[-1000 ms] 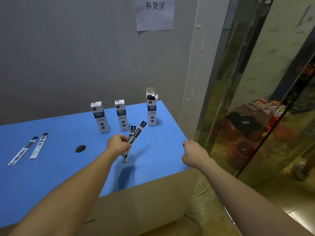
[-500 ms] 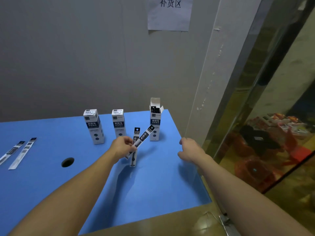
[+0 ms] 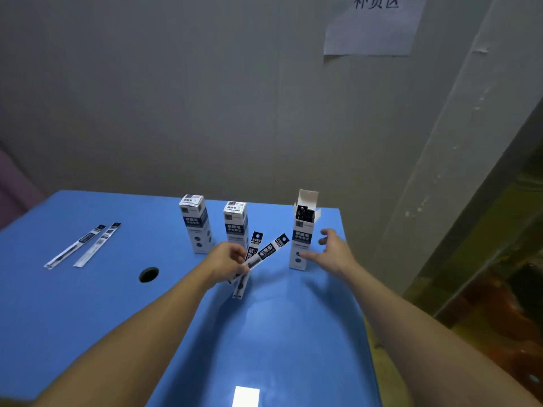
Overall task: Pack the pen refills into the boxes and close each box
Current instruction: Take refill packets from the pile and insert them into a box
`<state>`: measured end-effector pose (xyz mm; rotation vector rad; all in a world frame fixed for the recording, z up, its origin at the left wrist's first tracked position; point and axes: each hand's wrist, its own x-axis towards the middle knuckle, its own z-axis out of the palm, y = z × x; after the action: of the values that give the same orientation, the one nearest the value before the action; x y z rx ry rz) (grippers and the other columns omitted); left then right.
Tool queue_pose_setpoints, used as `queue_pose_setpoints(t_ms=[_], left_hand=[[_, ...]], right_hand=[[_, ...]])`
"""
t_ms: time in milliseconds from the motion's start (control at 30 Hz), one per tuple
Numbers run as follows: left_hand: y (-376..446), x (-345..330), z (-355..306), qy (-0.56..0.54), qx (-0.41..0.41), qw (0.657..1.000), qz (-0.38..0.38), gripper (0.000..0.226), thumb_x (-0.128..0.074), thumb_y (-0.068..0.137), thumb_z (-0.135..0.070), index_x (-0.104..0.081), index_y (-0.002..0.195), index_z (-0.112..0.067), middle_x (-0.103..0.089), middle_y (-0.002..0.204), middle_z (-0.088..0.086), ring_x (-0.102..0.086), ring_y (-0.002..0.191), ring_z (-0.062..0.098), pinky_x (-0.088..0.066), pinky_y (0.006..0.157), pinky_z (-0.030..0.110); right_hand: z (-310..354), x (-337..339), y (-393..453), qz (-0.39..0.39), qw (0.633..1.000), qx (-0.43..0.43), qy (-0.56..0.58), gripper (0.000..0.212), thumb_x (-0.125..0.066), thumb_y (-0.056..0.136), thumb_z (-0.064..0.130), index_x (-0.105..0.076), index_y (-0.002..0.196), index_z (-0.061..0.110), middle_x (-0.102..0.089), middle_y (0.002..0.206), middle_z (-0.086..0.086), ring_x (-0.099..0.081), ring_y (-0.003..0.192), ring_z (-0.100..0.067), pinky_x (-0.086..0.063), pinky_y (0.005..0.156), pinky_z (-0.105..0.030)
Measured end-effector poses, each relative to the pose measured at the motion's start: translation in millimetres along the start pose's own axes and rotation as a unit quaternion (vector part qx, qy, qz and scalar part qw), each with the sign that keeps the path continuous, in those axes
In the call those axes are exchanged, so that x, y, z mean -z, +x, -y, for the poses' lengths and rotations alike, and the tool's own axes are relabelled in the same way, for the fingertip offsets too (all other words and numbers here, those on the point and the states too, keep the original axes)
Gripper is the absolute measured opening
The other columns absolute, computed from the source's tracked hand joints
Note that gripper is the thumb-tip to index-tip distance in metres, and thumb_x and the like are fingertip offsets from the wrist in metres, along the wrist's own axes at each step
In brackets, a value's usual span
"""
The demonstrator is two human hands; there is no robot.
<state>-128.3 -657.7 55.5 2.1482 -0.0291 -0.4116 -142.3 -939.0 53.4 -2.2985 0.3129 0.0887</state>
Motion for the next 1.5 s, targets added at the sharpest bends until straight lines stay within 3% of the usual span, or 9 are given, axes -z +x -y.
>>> queue_pose_setpoints(t_ms=[100,300,467,567,633,800,1100,1300,1500], left_hand=[[-4,0,-5,-0.046,0.010,0.999,-0.017,0.020,-0.078,0.079,0.004,-0.064,0.081,-0.011,-0.059,0.077,0.002,-0.057,0.072,0.017,-0.050,0.065,0.027],[-19,6,-22,-0.129,-0.008,0.989,-0.075,0.018,-0.079,0.080,0.001,-0.066,0.081,-0.012,-0.065,0.077,0.000,-0.061,0.077,0.017,-0.046,0.070,0.029],[-34,19,-64,-0.235,-0.104,0.958,-0.127,0.018,-0.076,0.081,0.000,-0.063,0.091,0.007,-0.062,0.078,0.012,-0.061,0.067,0.015,-0.047,0.067,0.025],[-40,28,-95,-0.300,-0.157,0.928,-0.154,0.016,-0.074,0.079,0.004,-0.062,0.089,0.006,-0.063,0.086,0.017,-0.059,0.082,0.025,-0.045,0.077,0.037],[-44,32,-112,-0.329,-0.178,0.913,-0.165,0.015,-0.067,0.083,0.014,-0.064,0.084,0.000,-0.068,0.085,0.015,-0.063,0.081,0.027,-0.050,0.078,0.035],[-45,39,-134,-0.313,-0.230,0.906,-0.170,0.018,-0.070,0.080,0.014,-0.069,0.090,-0.001,-0.074,0.094,0.016,-0.070,0.088,0.027,-0.058,0.085,0.036],[-48,38,-146,-0.256,-0.245,0.917,-0.182,0.019,-0.075,0.078,0.008,-0.069,0.081,-0.009,-0.075,0.085,0.004,-0.069,0.084,0.019,-0.056,0.085,0.031],[-53,30,-154,-0.239,-0.267,0.918,-0.168,0.018,-0.073,0.081,0.010,-0.066,0.080,-0.007,-0.074,0.078,0.001,-0.070,0.074,0.012,-0.054,0.074,0.022],[-47,11,-153,-0.214,-0.260,0.925,-0.174,0.013,-0.077,0.079,0.005,-0.070,0.087,-0.004,-0.074,0.087,0.010,-0.069,0.079,0.014,-0.057,0.080,0.026]], right_hand=[[5,2,17,0.006,0.998,0.030,0.054,0.087,-0.086,0.074,0.040,-0.039,0.144,0.018,-0.056,0.134,0.000,-0.056,0.118,-0.022,-0.048,0.092,-0.036],[9,5,31,0.047,0.989,0.092,0.105,0.043,-0.085,0.076,0.019,-0.059,0.111,0.018,-0.066,0.114,0.004,-0.064,0.099,-0.020,-0.047,0.077,-0.030],[15,6,25,0.054,0.983,0.162,0.075,0.041,-0.087,0.071,0.020,-0.063,0.103,0.025,-0.067,0.099,0.010,-0.064,0.095,-0.013,-0.045,0.070,-0.019],[19,4,21,0.054,0.978,0.187,0.068,0.040,-0.087,0.072,0.022,-0.063,0.104,0.027,-0.066,0.098,0.012,-0.063,0.095,-0.014,-0.047,0.073,-0.023],[24,4,17,0.050,0.976,0.201,0.066,0.041,-0.087,0.073,0.022,-0.063,0.107,0.026,-0.066,0.098,0.010,-0.062,0.094,-0.015,-0.045,0.071,-0.020],[36,6,7,0.048,0.968,0.239,0.063,0.041,-0.086,0.074,0.021,-0.063,0.107,0.029,-0.067,0.102,0.009,-0.062,0.095,-0.012,-0.046,0.073,-0.018],[53,10,-5,0.039,0.955,0.289,0.056,0.046,-0.084,0.076,0.016,-0.065,0.117,0.025,-0.066,0.103,0.011,-0.059,0.096,-0.010,-0.049,0.079,-0.024],[55,15,-8,0.037,0.954,0.296,0.031,0.050,-0.082,0.077,0.015,-0.063,0.121,0.028,-0.062,0.100,0.020,-0.057,0.096,-0.008,-0.044,0.078,-0.021],[59,15,-12,0.022,0.951,0.303,0.048,0.042,-0.082,0.076,0.016,-0.063,0.110,0.032,-0.061,0.095,0.026,-0.058,0.093,-0.004,-0.044,0.072,-0.015]])
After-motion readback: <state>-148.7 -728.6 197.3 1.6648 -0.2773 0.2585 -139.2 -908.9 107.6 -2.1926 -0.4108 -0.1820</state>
